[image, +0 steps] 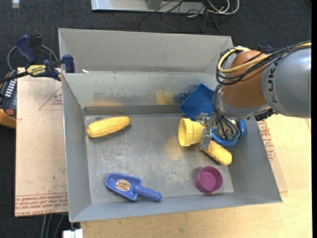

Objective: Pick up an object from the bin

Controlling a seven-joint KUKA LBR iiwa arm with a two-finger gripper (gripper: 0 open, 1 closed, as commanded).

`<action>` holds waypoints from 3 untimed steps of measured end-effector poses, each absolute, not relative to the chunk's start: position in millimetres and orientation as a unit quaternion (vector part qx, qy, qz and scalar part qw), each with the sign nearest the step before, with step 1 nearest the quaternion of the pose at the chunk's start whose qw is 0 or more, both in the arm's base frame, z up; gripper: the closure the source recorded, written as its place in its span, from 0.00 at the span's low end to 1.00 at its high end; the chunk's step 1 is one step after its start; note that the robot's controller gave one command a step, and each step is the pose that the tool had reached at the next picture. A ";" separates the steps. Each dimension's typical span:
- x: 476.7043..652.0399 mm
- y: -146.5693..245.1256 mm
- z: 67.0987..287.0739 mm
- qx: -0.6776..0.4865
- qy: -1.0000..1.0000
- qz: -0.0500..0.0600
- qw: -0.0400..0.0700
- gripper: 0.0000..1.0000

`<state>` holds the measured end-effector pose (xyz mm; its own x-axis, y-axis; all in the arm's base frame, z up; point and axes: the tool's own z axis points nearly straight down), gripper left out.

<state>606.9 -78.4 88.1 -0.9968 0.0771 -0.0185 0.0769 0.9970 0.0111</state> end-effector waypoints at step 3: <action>616.2 -97.3 155.4 0.024 1.000 0.005 0.011 1.00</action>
Offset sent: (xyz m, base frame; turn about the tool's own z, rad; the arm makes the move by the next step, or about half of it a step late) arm -0.0003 -0.0035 0.1264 -0.0158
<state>616.2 -97.3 155.4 -0.9986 0.0488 -0.0208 0.0486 0.9988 0.0110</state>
